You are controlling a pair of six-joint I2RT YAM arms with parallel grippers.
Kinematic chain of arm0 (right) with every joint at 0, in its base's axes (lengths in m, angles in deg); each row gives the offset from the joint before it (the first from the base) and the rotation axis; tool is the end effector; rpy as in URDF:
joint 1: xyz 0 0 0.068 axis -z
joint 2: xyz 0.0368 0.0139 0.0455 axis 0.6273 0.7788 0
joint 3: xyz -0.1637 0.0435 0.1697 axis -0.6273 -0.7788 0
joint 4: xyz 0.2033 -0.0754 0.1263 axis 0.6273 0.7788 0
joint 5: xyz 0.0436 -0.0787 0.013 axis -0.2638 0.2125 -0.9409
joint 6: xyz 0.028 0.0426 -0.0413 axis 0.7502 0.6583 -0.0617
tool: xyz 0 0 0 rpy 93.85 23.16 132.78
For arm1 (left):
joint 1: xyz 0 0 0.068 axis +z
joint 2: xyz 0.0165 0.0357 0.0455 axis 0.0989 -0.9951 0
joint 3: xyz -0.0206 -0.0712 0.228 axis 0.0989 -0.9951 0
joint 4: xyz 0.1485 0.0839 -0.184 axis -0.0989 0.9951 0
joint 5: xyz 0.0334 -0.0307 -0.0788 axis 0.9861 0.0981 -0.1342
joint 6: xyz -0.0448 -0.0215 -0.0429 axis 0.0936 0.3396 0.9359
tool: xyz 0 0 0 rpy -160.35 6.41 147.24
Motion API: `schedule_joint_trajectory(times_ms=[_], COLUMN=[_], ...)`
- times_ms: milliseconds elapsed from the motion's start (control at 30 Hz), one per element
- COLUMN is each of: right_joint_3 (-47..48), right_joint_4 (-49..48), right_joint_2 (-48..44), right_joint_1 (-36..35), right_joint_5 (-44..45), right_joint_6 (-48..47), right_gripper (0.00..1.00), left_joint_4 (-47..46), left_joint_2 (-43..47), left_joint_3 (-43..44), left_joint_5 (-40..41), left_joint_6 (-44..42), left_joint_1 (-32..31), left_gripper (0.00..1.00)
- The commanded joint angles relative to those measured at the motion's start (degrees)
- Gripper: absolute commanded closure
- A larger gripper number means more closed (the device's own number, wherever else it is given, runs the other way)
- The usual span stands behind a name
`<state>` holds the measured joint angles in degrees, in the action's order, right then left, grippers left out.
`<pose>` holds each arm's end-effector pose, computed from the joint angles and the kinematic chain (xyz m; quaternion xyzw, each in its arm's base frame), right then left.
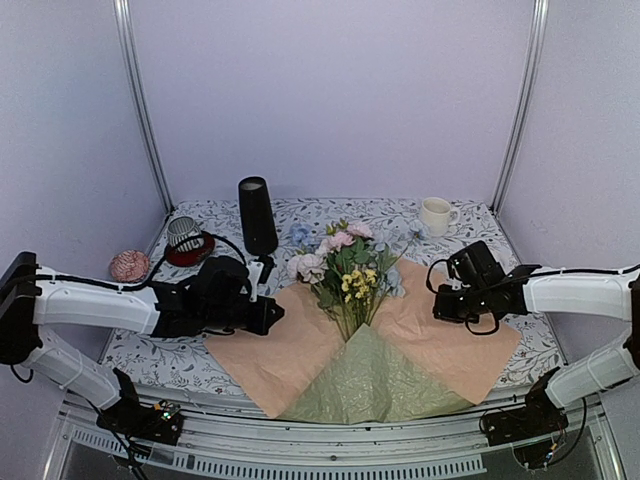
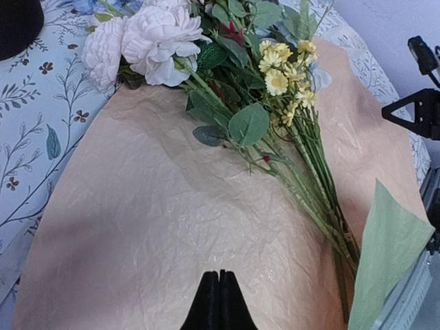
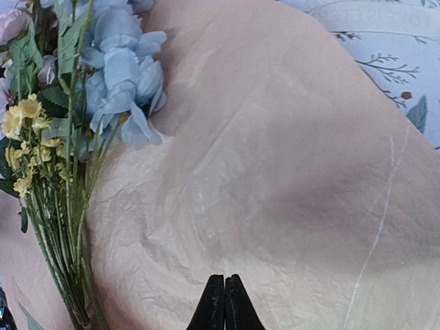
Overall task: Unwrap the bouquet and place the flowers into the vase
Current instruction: Adjust the 1/4-folded wrapping paper at the center of the board.
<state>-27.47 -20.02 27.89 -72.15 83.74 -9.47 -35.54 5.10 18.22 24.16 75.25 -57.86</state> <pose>0.2152 0.1368 0.1355 0.0487 0.9523 0.1454 0.2640 0.1790 -0.2233 0.1522 0.1208 0.8932 -0.2673 0.3408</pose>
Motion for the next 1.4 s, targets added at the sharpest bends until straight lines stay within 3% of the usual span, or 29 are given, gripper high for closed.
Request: schedule_joint_trajectory(times_ms=[0,433,867,1367], right_joint_3=[3.34,17.72,24.66,33.12], right_joint_4=[-2.53,11.06,12.67,9.83], right_joint_2=[4.06,22.57,34.74,46.11], right_joint_1=[0.08,-4.34,-3.80,4.29], right_joint_5=[-5.55,6.47,10.70,7.51], right_joint_6=[-4.08,-0.09,-1.17,-6.05], right_gripper=[0.97,0.98,0.98,0.98], left_joint_4=[-1.38,7.73,10.04,5.93], left_joint_2=[-4.41,-19.30,-28.60,-38.40], left_joint_3=[2.28,15.12,20.83,23.64], left_joint_5=[-2.09,1.38,3.35,-0.36], left_joint_6=[-2.37,-2.99,-4.05,-5.98], left_joint_1=[0.76,0.83,4.03,12.76], left_gripper=[1.00,1.00,1.00,1.00])
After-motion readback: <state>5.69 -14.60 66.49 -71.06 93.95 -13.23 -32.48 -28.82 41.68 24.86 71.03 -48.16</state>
